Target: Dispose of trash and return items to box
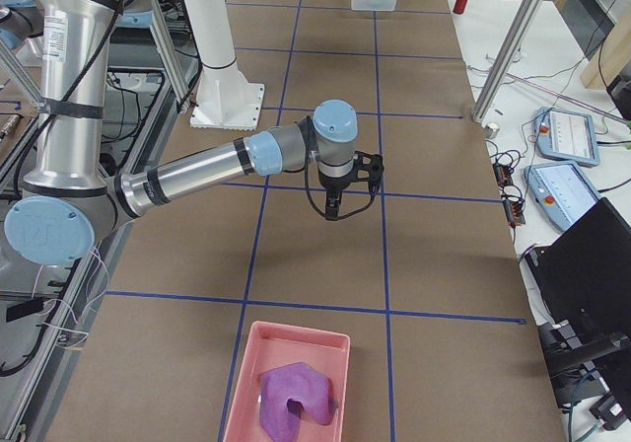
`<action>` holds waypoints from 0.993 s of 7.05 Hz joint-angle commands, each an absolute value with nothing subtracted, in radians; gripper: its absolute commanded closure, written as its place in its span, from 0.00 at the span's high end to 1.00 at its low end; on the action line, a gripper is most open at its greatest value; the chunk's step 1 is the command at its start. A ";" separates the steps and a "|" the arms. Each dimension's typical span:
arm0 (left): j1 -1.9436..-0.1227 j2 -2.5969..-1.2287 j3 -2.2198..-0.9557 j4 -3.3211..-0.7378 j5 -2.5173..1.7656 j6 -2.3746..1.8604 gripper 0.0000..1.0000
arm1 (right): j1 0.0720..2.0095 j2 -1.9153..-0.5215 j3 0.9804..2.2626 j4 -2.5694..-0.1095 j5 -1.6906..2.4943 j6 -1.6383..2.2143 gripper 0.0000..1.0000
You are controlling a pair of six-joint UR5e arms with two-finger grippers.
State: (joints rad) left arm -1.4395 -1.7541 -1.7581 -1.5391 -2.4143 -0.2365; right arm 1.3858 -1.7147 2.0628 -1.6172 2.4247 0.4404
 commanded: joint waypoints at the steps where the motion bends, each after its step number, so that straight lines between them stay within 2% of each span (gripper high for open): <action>1: -1.370 -1.704 -1.891 -1.513 -2.407 -0.308 0.90 | 1.414 -1.738 2.045 -1.618 2.421 0.379 1.00; 2: -1.352 -1.694 -1.904 -1.514 -2.357 -0.307 0.97 | 1.452 -1.747 2.020 -1.620 2.422 0.294 1.00; 7: -1.347 -1.654 -1.904 -1.516 -2.344 -0.290 0.98 | 1.508 -1.761 2.014 -1.615 2.355 0.253 1.00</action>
State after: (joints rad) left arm -1.3449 -1.6587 -1.8982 -1.5180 -2.3404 -0.2890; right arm 1.5029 -1.7652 2.0186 -1.6147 2.3732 0.2540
